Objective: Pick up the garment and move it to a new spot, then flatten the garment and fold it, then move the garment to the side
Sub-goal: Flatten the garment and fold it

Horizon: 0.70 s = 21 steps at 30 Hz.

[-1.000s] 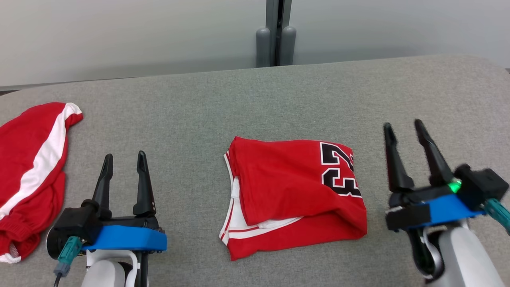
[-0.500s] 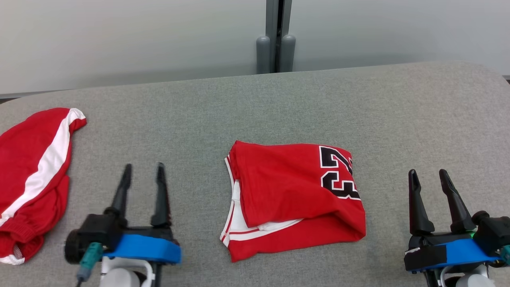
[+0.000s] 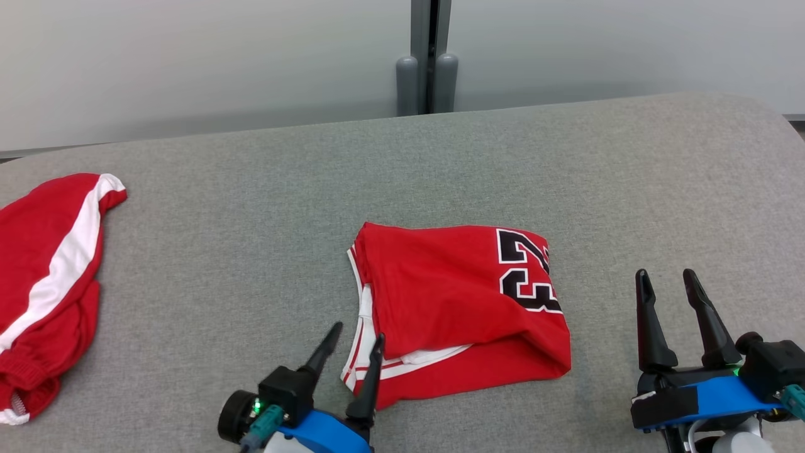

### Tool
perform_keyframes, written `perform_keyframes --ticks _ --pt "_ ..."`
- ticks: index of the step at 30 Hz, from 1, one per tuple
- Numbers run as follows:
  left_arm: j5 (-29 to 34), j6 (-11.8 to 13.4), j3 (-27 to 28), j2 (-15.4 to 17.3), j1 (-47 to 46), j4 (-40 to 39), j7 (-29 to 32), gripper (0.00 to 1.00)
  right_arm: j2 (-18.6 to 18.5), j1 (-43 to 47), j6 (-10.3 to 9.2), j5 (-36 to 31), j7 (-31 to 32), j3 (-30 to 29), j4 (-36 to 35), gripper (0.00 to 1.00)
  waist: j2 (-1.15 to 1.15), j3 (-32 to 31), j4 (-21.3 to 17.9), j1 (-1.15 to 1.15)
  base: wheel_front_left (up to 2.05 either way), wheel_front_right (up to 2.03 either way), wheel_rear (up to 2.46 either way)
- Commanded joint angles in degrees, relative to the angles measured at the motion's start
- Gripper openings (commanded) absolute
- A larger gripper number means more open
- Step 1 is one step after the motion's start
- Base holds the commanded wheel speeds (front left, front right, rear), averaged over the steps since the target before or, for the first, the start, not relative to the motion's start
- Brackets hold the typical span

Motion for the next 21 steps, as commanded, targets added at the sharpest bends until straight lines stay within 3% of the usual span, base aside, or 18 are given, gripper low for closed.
perform_keyframes --ticks 1,8,16,18,19,21 --pt "-0.6 -0.4 -1.0 0.0 -0.9 0.9 0.3 1.0 0.0 -0.3 0.02 0.2 -0.2 -0.1 0.2 1.0 0.0 0.1 -0.2 0.0 0.0 0.0 0.0" --pt "-2.5 -0.3 -6.3 0.1 -2.5 4.9 0.6 1.0 0.0 -0.9 0.02 0.7 -0.5 0.1 0.9 1.0 0.0 1.2 -1.4 0.0 0.0 0.0 0.0" --pt "-3.9 -0.4 -8.6 0.3 -6.0 10.1 0.2 1.0 0.0 -1.9 0.02 1.2 -0.8 0.2 1.4 1.0 0.0 2.5 -2.6 0.0 0.0 0.0 0.0" --pt "-4.2 -0.3 -8.4 0.3 -6.8 11.6 0.0 0.46 0.0 -2.1 0.02 1.2 -0.9 0.0 1.6 1.0 0.0 2.6 -2.7 0.0 0.0 0.0 0.0" --pt "-4.2 -0.3 -8.5 0.3 -7.2 12.3 -0.1 0.0 0.0 -2.1 0.02 1.2 -0.9 -0.1 1.6 1.0 0.0 2.7 -2.8 0.0 0.0 0.0 0.0" --pt "-4.3 -0.3 -8.6 0.2 -7.8 13.3 -0.2 0.0 0.0 -2.2 0.02 1.3 -1.0 -0.2 1.7 1.0 0.0 2.7 -2.8 0.0 0.0 0.0 0.0"
